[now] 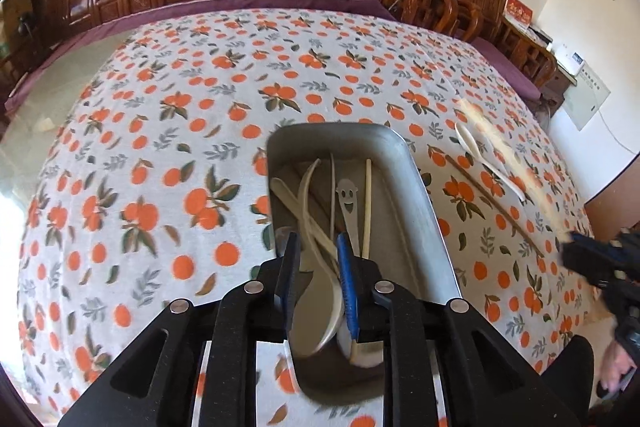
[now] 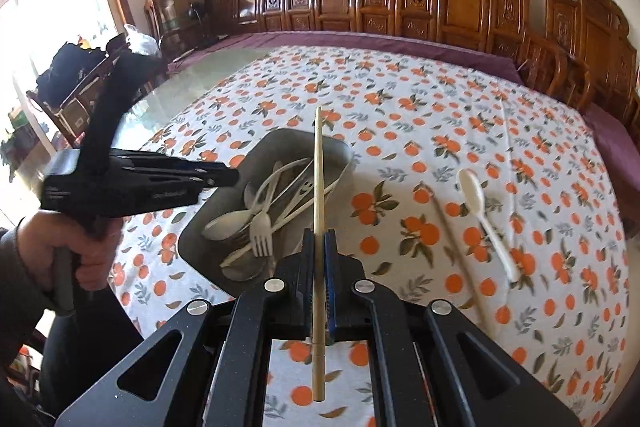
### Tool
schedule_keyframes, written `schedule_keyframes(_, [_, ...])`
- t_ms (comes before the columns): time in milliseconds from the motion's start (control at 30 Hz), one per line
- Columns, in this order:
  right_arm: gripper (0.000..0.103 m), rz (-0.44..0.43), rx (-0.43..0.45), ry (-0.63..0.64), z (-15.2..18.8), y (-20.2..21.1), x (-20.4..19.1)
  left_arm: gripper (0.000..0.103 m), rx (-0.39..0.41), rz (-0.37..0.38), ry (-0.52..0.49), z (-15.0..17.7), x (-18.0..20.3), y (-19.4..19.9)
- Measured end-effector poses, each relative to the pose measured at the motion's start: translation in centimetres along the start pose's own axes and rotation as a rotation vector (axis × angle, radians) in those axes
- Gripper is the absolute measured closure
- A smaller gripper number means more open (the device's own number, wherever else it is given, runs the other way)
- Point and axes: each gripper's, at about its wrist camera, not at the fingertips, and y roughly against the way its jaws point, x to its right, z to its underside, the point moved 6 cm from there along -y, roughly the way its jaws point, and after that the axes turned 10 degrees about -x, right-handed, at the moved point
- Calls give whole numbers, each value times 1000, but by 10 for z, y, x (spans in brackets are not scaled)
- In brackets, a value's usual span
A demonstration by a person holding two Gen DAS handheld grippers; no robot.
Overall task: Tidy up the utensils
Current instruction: 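Lower the chopstick into the tray and open the right gripper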
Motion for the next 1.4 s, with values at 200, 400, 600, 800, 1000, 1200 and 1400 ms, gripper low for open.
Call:
schedule_keyframes(200, [97,-31,-47,-35,-11,-28,-12,85,43,-54,-47,6,-5,31])
schedule_keyframes(400, [97,-62,-89,-73,-20,-62,-21,85,71,-61,-63,11,-7,45])
schedule_keyframes(600, [97,-75,-125,-69,-27,-88,-31,85,86,-60,-60,17,-14,55])
schedule_keyframes(800, [97,-71,-146,-68,-34,-106,-34,85,86,-68,-40,27,-22,60])
schedule_keyframes(1000, [95,-78,-156,-56,-30,-117,-37,85,69,-54,-8,32,-31,50])
schedule_keyframes(1200, [92,-105,-117,-7,-31,-104,-40,85,72,-45,2,31,-31,49])
schedule_keyframes(1400, [91,-114,-47,22,-33,-66,-27,82,85,-38,-5,26,-19,55])
